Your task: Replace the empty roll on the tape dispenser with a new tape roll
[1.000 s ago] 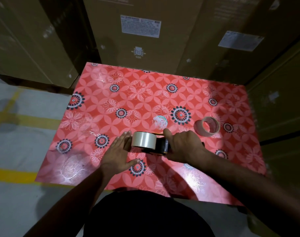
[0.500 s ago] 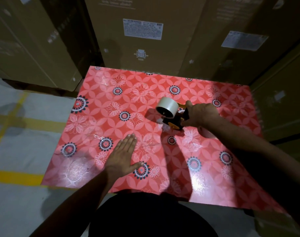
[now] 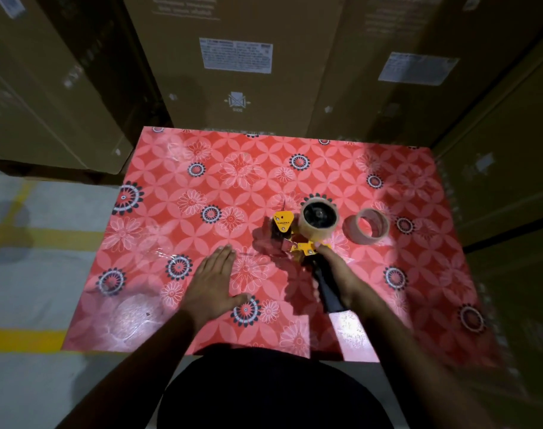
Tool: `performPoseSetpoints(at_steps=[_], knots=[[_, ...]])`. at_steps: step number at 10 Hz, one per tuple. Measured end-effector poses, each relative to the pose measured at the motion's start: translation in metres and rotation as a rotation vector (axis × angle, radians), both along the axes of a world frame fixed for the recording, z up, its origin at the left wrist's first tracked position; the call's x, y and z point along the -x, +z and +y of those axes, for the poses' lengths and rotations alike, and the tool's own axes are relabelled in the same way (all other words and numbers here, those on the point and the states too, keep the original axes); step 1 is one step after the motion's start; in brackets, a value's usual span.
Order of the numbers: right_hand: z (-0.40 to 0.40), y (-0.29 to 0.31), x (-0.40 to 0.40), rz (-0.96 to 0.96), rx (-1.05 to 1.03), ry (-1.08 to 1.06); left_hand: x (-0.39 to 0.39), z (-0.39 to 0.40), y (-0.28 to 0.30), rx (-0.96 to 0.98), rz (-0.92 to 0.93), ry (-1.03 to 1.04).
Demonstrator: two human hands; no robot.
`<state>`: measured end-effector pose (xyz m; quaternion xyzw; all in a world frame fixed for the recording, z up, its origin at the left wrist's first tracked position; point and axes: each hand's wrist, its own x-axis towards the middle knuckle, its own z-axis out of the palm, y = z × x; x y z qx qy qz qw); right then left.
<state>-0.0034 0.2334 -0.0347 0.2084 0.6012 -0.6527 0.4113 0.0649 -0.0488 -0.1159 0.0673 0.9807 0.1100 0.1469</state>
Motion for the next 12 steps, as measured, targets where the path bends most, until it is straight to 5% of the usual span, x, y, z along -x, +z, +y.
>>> performPoseSetpoints(at_steps=[3,12], knots=[[-0.005,-0.017,-0.024,0.073,0.109,-0.165,0.006,0.003,0.004,-0.081,-0.035,0.079],[0.013,-0.031,-0.022,0.526,-0.576,0.056,-0.017,0.013,0.007,-0.101,-0.012,0.141]])
